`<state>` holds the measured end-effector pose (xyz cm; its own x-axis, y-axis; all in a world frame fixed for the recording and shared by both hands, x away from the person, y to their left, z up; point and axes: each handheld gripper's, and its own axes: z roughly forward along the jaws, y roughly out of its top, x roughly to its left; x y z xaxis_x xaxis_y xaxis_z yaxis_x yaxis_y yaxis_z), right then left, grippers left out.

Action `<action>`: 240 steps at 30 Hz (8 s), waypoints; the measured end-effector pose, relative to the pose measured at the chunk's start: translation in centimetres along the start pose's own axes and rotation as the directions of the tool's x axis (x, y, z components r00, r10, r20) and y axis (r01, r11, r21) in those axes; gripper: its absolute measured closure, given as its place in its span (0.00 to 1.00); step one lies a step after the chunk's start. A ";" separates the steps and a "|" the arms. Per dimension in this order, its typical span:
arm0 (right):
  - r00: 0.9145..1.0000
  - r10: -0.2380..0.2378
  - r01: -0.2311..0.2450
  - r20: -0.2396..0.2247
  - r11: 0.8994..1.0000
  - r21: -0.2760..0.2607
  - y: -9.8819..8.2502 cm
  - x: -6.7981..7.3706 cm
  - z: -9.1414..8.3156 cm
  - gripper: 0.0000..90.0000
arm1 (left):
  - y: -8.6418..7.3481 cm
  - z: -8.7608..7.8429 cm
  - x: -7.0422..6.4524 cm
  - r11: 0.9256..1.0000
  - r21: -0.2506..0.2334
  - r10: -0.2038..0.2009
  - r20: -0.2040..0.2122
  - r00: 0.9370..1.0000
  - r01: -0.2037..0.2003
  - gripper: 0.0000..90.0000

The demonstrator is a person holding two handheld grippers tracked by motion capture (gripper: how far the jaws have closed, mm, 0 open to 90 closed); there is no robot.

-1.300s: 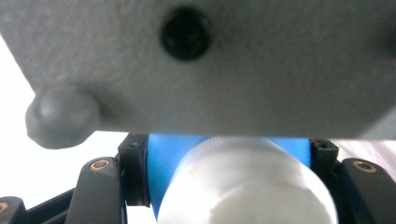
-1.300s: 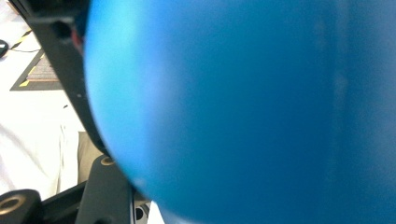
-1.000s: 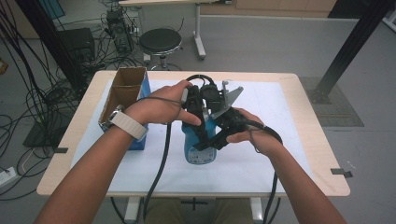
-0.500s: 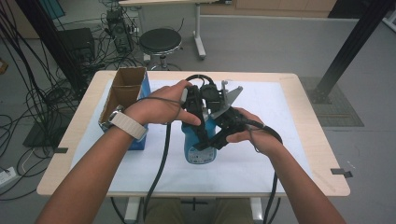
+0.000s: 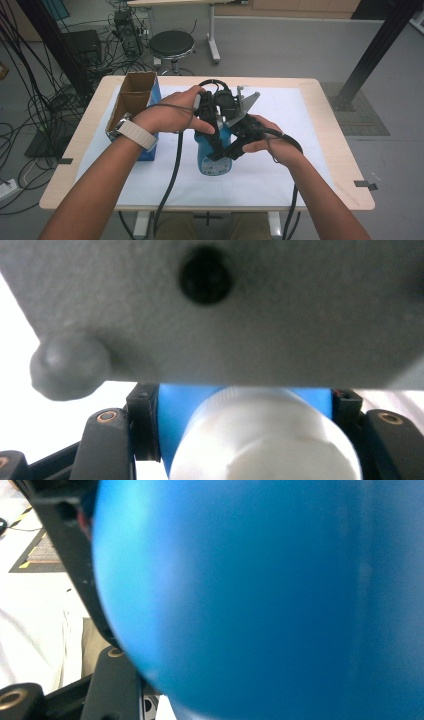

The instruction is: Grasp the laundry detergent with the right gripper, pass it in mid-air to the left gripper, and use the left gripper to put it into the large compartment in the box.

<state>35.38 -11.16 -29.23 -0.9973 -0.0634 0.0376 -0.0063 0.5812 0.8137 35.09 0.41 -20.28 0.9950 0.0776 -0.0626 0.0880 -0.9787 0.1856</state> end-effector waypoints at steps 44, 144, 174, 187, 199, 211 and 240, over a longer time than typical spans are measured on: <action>1.000 -0.007 0.007 0.002 1.000 0.010 0.1 0.0 0.4 0.47 | -0.5 0.2 0.0 1.000 -0.011 -0.006 0.002 1.000 0.006 0.41; 0.907 0.210 -0.377 0.364 0.790 0.483 -10.1 0.2 -14.3 0.12 | -4.3 -10.8 4.5 0.711 -0.078 -0.686 -0.292 0.666 0.699 0.41; 0.904 0.229 -0.387 0.361 0.798 0.461 -10.7 -0.3 -13.9 0.12 | -7.3 -14.7 6.5 0.504 -0.137 -0.842 -0.297 0.450 0.853 0.41; 0.901 0.242 -0.396 0.361 0.797 0.455 -11.0 -0.6 -14.0 0.12 | -10.4 -15.7 7.6 0.401 -0.148 -0.890 -0.298 0.346 0.904 0.41; 0.899 0.249 -0.401 0.361 0.799 0.449 -11.2 -0.8 -13.8 0.12 | -12.9 -16.4 8.4 0.313 -0.185 -0.922 -0.292 0.252 0.931 0.41; 0.895 0.260 -0.411 0.362 0.796 0.445 -11.8 -1.0 -13.7 0.12 | -14.7 -15.5 9.5 0.256 -0.208 -0.935 -0.301 0.188 0.944 0.42; 0.889 0.279 -0.426 0.363 0.794 0.434 -12.6 -1.3 -13.5 0.12 | -17.4 -11.6 11.2 0.231 -0.207 -0.941 -0.294 0.165 0.951 0.41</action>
<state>37.71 -29.37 -31.64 -0.9151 0.4000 0.0499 0.3881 0.8406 0.3779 45.22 20.47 -12.86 0.0952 0.9901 0.1035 0.9759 -0.1133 0.1863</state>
